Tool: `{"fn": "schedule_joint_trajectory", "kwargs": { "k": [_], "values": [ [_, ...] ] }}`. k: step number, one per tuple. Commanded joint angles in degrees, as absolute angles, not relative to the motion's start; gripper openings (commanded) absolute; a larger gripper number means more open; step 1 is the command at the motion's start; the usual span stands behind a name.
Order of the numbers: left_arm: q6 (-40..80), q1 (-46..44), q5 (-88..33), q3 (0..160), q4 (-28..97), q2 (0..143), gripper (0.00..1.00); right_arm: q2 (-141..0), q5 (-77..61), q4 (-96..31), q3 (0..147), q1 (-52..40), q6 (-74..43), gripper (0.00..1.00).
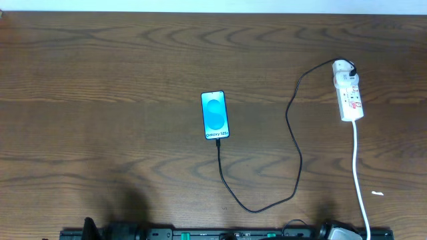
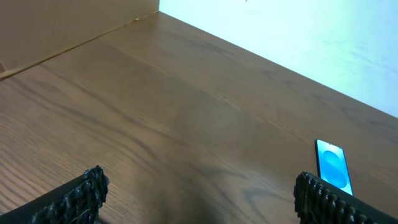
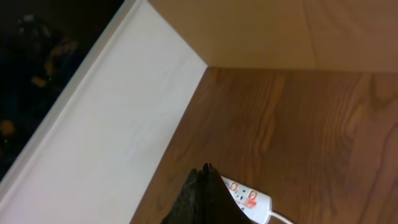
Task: Plug charger to phone and switch on socket
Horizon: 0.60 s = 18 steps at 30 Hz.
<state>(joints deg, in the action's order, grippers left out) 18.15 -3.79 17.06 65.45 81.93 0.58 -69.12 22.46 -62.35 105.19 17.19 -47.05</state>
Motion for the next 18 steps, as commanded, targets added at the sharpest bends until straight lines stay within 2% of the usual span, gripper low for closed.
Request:
{"fn": "schedule_joint_trajectory", "kwargs": {
  "k": [1,18],
  "values": [
    [18.28,-3.53,17.45,65.87,81.87,0.16,0.98,-69.04,24.27,-62.59,104.95,17.8,-46.24,0.01],
    [18.28,-3.53,17.45,65.87,81.87,0.16,0.98,-69.36,20.51,-62.61,104.95,17.78,-46.24,0.01]
  ]
}}
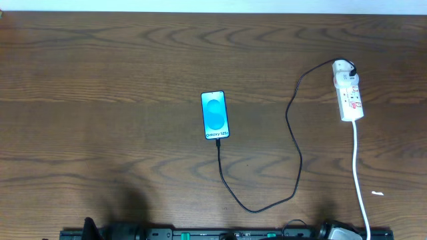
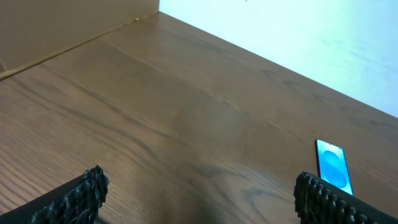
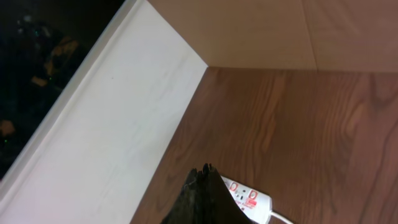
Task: Plug charger to phone and switch on socket
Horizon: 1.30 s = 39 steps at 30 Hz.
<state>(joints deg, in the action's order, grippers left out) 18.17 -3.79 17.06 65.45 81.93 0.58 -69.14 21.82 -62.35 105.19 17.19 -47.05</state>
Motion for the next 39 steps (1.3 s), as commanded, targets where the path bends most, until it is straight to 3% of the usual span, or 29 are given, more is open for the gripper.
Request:
{"fn": "schedule_joint_trajectory", "kwargs": {
  "k": [1,27,30,39],
  "values": [
    [18.26,-3.53,17.45,65.87,81.87,0.16,0.98,-69.32,20.38,-62.61,104.95,17.78,-46.24,0.01],
    [18.28,-3.55,17.45,65.87,81.87,0.16,0.98,-69.06,10.98,-55.24,104.95,12.62,-46.22,0.01],
    [18.26,-3.55,17.45,65.87,81.84,0.16,0.98,-67.99,7.62,-53.1,104.95,12.64,-46.22,0.06],
    [18.26,-3.55,17.45,65.87,81.87,0.16,0.98,-59.24,-3.14,-52.51,104.95,12.64,-46.11,0.05]
  ]
}}
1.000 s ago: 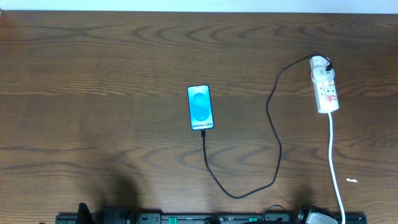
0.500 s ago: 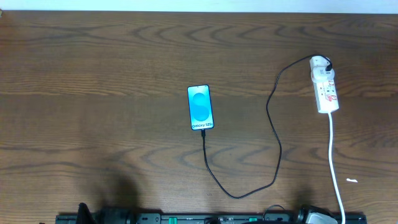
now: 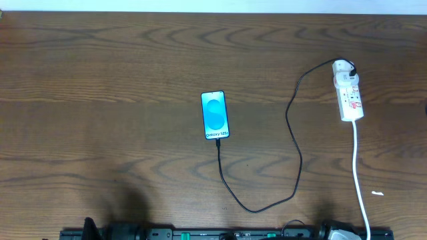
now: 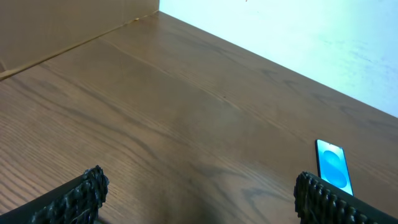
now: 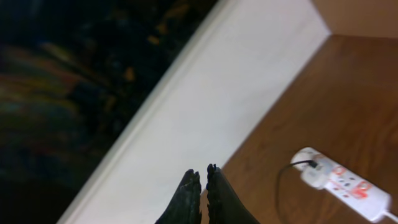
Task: Plug charger to phone and switch on socket
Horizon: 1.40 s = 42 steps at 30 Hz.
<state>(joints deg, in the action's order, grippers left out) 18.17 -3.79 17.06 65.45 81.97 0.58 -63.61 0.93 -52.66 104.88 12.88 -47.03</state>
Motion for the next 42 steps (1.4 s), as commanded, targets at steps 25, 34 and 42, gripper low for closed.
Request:
{"fn": "schedule_joint_trajectory", "kwargs": {
  "k": [25,34,42],
  "values": [
    [18.28,-3.55,17.45,65.87,81.87,0.16,0.98,-32.38,9.19,-53.15,104.95,8.56,-41.04,0.01],
    [18.28,-3.55,17.45,65.87,81.87,0.16,0.98,-26.06,18.04,-53.08,104.95,8.51,-41.06,0.01],
    [18.28,-3.55,17.45,65.87,81.87,0.16,0.98,-23.22,28.42,-53.12,104.95,8.43,-41.06,0.01]
  ]
}}
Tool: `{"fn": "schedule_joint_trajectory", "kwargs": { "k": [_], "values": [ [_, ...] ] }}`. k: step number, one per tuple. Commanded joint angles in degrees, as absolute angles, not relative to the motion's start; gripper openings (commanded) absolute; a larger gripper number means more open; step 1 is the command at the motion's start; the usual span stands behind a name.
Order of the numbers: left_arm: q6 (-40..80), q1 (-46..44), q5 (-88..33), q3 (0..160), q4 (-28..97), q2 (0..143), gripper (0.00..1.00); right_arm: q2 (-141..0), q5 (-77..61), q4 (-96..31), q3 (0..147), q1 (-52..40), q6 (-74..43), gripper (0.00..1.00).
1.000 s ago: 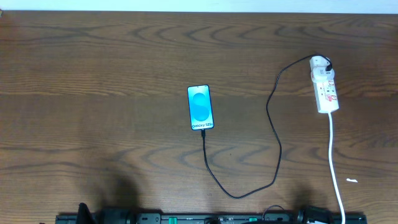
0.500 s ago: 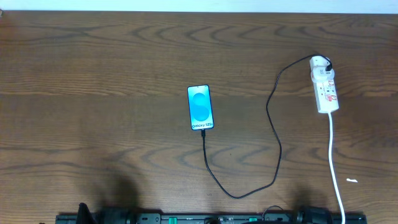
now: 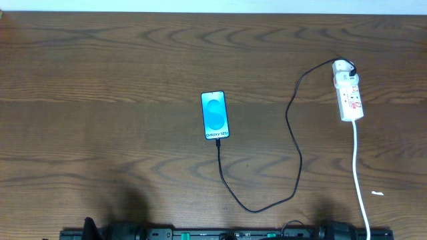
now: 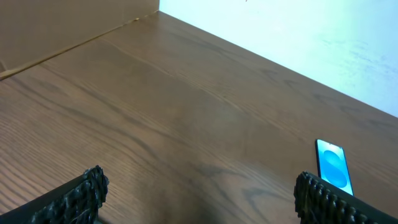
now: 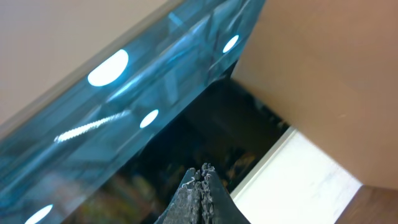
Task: Plug charger to phone and switch on socket
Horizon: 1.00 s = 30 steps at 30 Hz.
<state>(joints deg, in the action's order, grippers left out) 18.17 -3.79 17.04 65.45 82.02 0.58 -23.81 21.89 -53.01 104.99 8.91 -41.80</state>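
Note:
The phone (image 3: pixel 215 115) lies face up mid-table with a lit blue screen; it also shows at the right of the left wrist view as the phone (image 4: pixel 331 167). A black charger cable (image 3: pixel 293 160) runs from its lower end in a loop to a white plug at the top of the white socket strip (image 3: pixel 349 98). My left gripper (image 4: pixel 199 190) is open, low over bare table, well left of the phone. My right gripper (image 5: pixel 200 174) is shut on nothing, pointing up at the wall and a glass panel, away from the table.
The strip's white lead (image 3: pixel 360 187) runs down to the table's front edge. A small white scrap (image 3: pixel 377 194) lies beside it. A pale wall borders the table's far edge (image 4: pixel 280 37).
My right wrist view has swung further upward: the socket strip and table have left it, and only wall and a glass panel show. The left arm, phone and cable have not moved.
At the two oldest moments my right gripper was shut with the socket strip just behind its tips. Then it was tilted up, the strip lower right in its view. Now it faces the wall. The phone stayed cabled and lit throughout; my left gripper stayed open and still.

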Motion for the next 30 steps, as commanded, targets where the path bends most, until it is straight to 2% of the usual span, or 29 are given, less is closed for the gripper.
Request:
{"fn": "schedule_joint_trajectory", "kwargs": {
  "k": [1,21,30],
  "values": [
    [18.28,-3.55,17.45,65.87,81.84,0.16,0.98,-23.07,29.65,-53.15,104.95,8.21,-41.08,0.01],
    [18.26,-3.55,17.45,65.87,81.84,0.16,0.98,-23.07,29.3,-53.43,96.75,7.18,-56.97,0.01],
    [18.28,-3.55,17.45,65.87,81.87,0.16,0.98,-23.07,23.35,-49.43,92.75,7.18,-57.23,0.02]
  ]
}}
